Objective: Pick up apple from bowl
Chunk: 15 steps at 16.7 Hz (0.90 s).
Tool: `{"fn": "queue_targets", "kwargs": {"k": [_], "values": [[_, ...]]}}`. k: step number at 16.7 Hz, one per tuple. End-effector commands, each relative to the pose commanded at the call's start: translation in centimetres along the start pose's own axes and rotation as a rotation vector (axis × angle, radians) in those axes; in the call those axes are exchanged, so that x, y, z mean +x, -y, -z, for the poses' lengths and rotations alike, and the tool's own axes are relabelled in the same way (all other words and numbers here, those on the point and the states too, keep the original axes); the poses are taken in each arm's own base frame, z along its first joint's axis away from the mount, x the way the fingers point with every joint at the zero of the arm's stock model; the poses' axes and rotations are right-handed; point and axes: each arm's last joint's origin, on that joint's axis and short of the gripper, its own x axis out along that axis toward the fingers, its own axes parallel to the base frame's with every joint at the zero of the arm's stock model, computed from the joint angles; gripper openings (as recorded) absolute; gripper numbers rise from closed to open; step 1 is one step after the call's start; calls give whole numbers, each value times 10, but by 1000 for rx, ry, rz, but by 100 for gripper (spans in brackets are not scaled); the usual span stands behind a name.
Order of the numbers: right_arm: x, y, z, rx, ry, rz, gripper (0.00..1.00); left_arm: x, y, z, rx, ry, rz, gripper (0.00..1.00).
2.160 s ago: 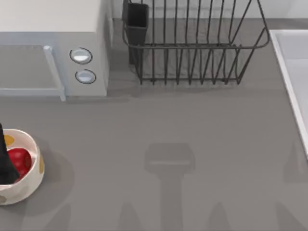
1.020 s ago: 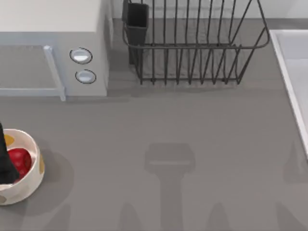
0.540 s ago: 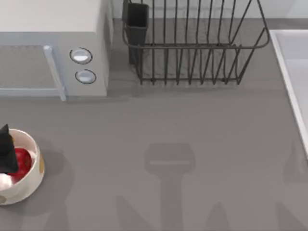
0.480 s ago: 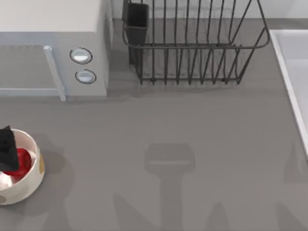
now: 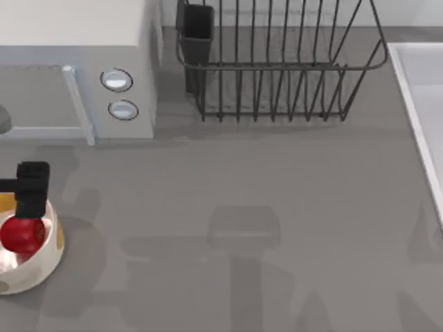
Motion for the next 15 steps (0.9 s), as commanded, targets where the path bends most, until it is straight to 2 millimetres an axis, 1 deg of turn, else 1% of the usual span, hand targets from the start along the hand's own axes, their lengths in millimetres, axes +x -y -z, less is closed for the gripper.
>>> {"fn": "queue_targets", "kwargs": {"k": [3,6,13,15], "values": [[0,0,0,0,0,0,100,20,1,-24,2,-191,-3,100],[0,0,0,0,0,0,100,32,2,-37,4,-291,-6,100],[0,0,0,0,0,0,100,34,1,-38,-1,-305,-7,100],[0,0,0,0,0,0,100,44,1,-36,0,-309,-7,100]]}}
